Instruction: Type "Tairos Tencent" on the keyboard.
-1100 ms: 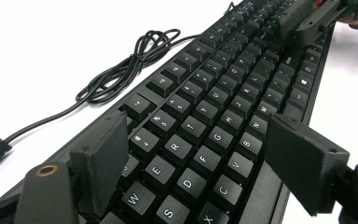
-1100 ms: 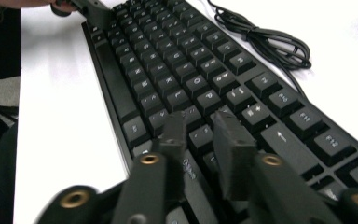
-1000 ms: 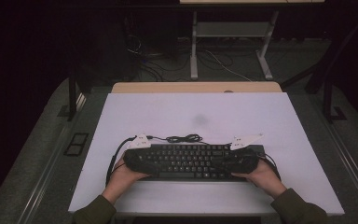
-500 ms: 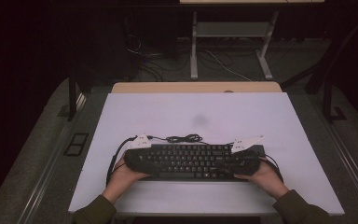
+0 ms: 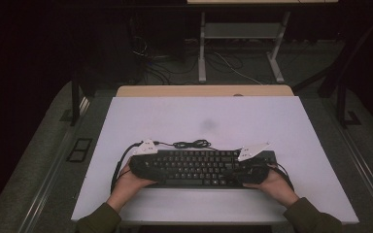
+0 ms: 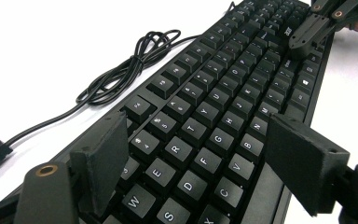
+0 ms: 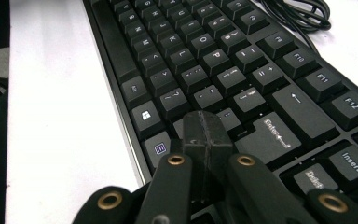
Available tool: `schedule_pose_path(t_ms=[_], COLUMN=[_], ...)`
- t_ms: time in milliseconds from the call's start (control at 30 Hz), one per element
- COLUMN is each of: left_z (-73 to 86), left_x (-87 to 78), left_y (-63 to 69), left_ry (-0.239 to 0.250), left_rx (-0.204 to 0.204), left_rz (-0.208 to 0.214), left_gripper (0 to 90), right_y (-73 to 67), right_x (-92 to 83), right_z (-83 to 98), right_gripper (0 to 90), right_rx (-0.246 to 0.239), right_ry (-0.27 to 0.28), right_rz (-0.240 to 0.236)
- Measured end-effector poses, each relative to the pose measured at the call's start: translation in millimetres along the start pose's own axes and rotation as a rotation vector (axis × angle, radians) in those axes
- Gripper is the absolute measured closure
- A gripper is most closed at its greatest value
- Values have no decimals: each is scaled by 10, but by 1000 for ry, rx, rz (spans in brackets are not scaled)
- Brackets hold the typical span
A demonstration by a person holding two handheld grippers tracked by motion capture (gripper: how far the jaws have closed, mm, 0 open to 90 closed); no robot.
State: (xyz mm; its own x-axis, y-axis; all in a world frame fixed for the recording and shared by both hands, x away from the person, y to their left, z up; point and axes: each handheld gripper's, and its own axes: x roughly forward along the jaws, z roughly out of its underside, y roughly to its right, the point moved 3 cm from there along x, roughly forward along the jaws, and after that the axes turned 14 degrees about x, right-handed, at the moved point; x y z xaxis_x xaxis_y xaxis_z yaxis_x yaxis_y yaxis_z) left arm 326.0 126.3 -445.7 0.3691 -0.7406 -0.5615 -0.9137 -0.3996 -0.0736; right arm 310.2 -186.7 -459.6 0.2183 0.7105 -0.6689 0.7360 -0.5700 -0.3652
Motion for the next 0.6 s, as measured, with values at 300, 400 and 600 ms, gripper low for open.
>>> schedule_pose_path(t_ms=[300, 400, 600], left_z=[-77, -100, -154], left_x=[78, 113, 177], left_y=[-38, -47, -70], left_ry=[13, 15, 0], left_rx=[3, 11, 25], left_rz=[9, 18, 56], left_gripper=[348, 443, 662], right_y=[1, 3, 1], right_x=[3, 4, 3], right_z=[-1, -1, 0], right_gripper=[893, 893, 893], right_rx=[-5, -2, -2], right_ry=[-1, 1, -1], right_rz=[-2, -4, -3])
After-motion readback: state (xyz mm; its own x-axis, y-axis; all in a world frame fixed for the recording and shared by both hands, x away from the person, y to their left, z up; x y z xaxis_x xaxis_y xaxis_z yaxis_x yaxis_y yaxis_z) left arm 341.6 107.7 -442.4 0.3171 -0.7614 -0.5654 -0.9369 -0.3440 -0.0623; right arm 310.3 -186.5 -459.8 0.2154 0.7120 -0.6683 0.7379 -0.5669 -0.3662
